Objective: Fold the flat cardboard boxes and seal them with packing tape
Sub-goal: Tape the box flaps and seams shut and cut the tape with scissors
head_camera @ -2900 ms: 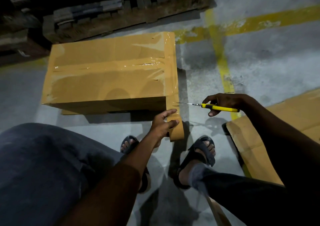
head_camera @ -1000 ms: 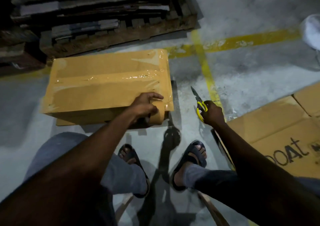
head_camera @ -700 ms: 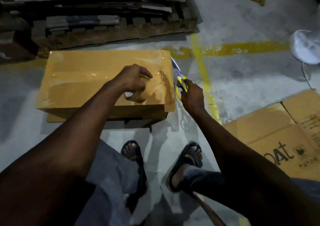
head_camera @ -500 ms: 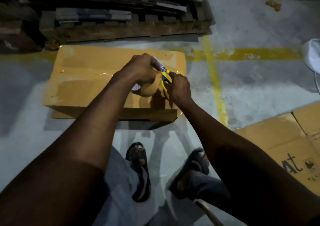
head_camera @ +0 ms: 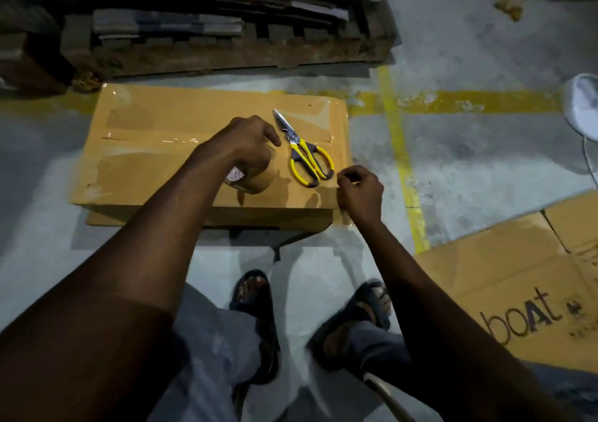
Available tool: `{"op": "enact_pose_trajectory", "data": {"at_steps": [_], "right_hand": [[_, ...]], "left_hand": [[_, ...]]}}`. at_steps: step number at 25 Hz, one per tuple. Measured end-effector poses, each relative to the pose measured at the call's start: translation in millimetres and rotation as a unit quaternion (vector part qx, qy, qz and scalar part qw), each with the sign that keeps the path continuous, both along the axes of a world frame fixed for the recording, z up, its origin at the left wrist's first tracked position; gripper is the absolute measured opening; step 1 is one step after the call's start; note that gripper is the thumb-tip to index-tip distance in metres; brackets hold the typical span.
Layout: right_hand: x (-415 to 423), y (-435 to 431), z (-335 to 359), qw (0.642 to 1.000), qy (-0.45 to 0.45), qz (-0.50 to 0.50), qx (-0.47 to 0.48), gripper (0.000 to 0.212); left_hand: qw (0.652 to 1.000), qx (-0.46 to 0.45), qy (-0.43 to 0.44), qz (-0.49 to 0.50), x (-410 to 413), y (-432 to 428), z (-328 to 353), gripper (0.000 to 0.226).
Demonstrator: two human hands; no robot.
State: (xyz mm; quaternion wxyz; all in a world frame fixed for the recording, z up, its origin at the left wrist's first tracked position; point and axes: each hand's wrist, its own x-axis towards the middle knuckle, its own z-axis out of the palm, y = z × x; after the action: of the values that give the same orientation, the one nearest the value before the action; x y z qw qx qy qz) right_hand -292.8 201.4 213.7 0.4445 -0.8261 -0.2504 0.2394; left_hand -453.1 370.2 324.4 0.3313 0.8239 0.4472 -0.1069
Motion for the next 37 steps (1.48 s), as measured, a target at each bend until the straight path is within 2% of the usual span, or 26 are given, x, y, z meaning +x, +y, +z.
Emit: {"op": "enact_pose_trajectory", "data": {"at_steps": [2, 3, 5, 8, 10, 18, 21, 23, 25, 27, 29, 33, 37], "right_hand": [[-1, -35, 3, 0.979, 0.191, -0.051, 0.044, 0.019], [-2, -50, 2, 0.964, 0.252, -0.068, 0.057, 0.02], [-2, -73, -2, 0.954, 0.288, -0.053, 0.067, 0.02], [-5, -83, -13, 0.962, 0.262, 0.026, 0.068, 0.033], [-5, -77, -19, 0.961, 0.267, 0.038, 0.056, 0.036], [-4, -61, -38, 0.966, 0.251, -0.034, -0.05, 0.029], [-7, -71, -47, 0.943, 0.309, -0.091, -0.079, 0.024], [-8, -75, -46, 0.933, 0.313, -0.151, -0.095, 0.016], [-11, -71, -43, 0.929, 0.315, -0.18, -0.072, 0.014], [-18, -59, -37, 0.935, 0.323, -0.141, -0.041, 0.022], [-22, -46, -36, 0.95, 0.288, -0.106, -0.049, 0.037], [-25, -29, -43, 0.963, 0.211, -0.15, -0.079, 0.044], [-34, -25, -51, 0.955, 0.141, -0.235, -0.114, 0.072]], "left_hand": [[1.0, 0.001, 0.005, 0.001, 1, 2, 1, 0.051], [1.0, 0.003, 0.008, -0.003, 2, 1, 1, 0.052], [1.0, -0.001, 0.01, -0.013, 7, -2, 0, 0.052], [1.0, -0.016, 0.006, -0.014, 12, -5, -2, 0.052], [1.0, -0.016, 0.004, -0.018, 13, -5, -2, 0.052], [0.999, -0.005, 0.005, -0.044, 18, -7, -5, 0.055], [0.999, -0.004, 0.009, -0.041, 20, -7, -6, 0.057], [0.999, -0.007, 0.008, -0.037, 21, -8, -7, 0.057], [0.999, -0.012, 0.001, -0.036, 21, -9, -6, 0.056], [0.999, -0.01, -0.003, -0.04, 22, -10, -5, 0.056], [0.999, -0.004, -0.003, -0.051, 23, -11, -5, 0.056], [0.999, -0.008, 0.0, -0.05, 25, -12, -5, 0.056], [0.999, -0.008, -0.006, -0.044, 26, -12, -3, 0.055]]}}
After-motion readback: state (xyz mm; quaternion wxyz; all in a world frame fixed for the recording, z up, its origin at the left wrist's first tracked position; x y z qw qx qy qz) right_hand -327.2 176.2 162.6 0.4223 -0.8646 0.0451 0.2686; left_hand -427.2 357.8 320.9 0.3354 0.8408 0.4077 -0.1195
